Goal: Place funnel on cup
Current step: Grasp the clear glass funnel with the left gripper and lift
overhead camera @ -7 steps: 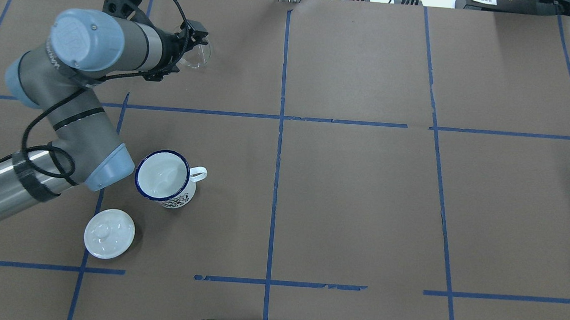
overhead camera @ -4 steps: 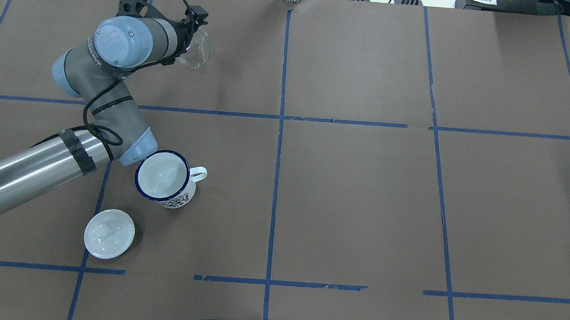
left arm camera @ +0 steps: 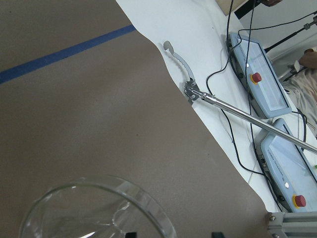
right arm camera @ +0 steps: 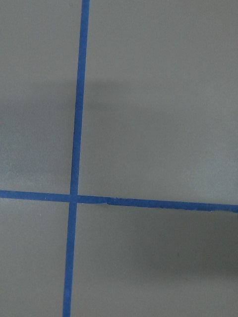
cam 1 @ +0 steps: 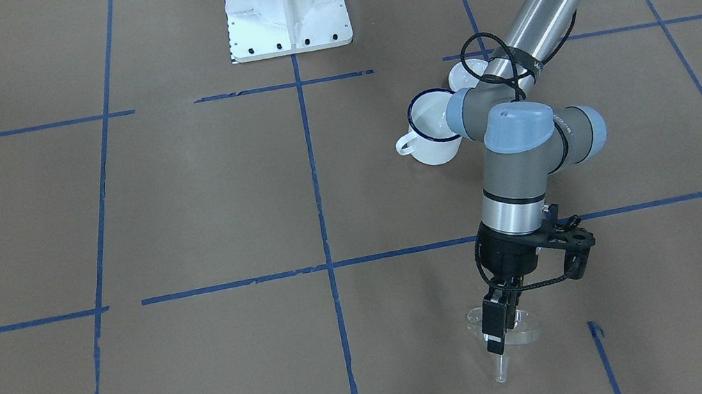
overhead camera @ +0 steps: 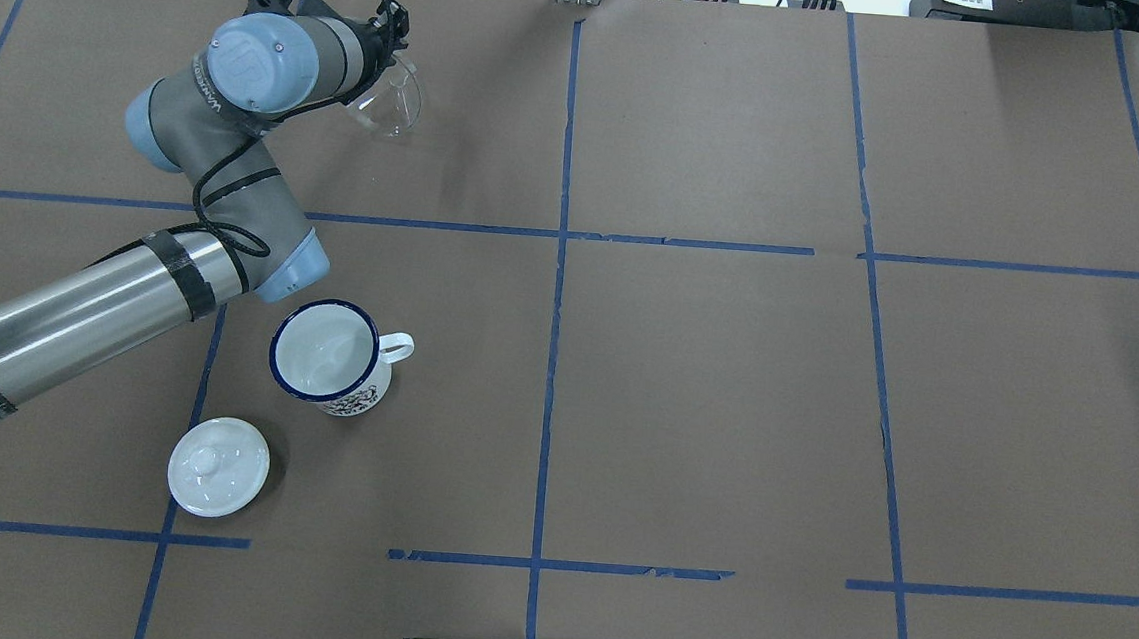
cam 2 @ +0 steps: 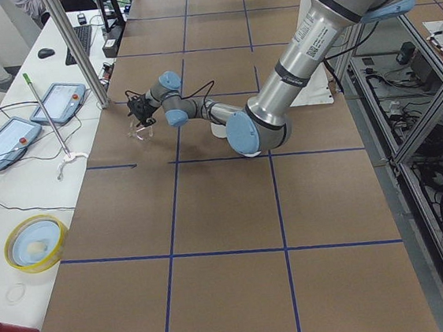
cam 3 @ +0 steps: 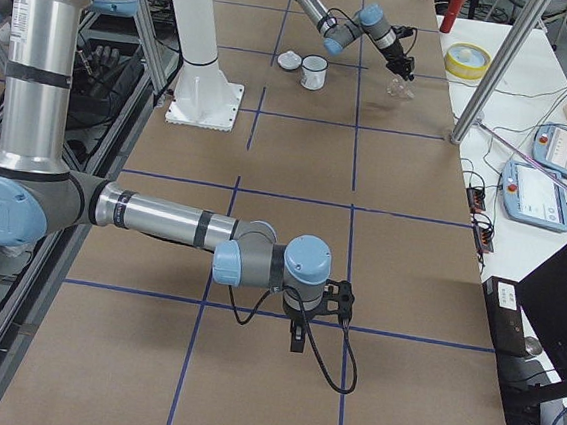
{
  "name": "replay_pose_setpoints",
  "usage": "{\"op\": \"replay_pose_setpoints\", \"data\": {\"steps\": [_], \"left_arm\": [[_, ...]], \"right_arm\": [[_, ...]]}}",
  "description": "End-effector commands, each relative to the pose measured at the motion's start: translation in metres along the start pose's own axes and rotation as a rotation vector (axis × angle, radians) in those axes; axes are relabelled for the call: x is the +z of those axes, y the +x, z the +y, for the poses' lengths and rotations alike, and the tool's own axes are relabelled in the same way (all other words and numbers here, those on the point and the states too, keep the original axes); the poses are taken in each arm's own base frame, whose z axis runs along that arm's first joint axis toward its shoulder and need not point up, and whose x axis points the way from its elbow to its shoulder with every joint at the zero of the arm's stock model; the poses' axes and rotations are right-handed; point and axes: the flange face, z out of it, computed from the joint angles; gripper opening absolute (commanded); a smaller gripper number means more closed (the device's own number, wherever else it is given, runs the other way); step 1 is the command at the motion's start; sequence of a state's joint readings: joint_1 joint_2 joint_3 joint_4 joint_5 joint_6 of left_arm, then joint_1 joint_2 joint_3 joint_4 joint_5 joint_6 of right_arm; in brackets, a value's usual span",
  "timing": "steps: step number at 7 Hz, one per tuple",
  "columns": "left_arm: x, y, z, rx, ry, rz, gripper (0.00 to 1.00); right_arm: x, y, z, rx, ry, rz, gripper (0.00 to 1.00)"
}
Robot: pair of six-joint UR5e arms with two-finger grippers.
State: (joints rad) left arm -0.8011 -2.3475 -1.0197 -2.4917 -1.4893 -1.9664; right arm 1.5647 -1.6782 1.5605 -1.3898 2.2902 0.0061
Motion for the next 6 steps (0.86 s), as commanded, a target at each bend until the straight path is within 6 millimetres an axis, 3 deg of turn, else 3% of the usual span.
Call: {"op": "replay_pose_setpoints", "data": {"steps": [1,2,3,5,6], "left_arm": [[0.002,-0.002,0.0,0.016,0.002,-0.005,0.0],[-0.002,0.004,-0.003,0.072,-0.002,0.006,0.0],[-0.038,0.046,-0.014,0.103,-0.017,0.094,0.0],[-0.119,0.109,-0.024,0.138,-0.166,0.092,0.0],[-0.176,0.133,-0.014,0.218,-0.215,0.045,0.0]], "right_arm": [[0.0,0.0,0.0,0.0,0.0,0.0,1.0],[0.0,0.0,0.0,0.0,0.0,0.0,1.0],[0.0,0.0,0.0,-0.001,0.001,0.0,1.0],[0.0,0.0,0.0,0.0,0.0,0.0,1.0],[0.0,0.0,0.0,0.0,0.0,0.0,1.0]]}}
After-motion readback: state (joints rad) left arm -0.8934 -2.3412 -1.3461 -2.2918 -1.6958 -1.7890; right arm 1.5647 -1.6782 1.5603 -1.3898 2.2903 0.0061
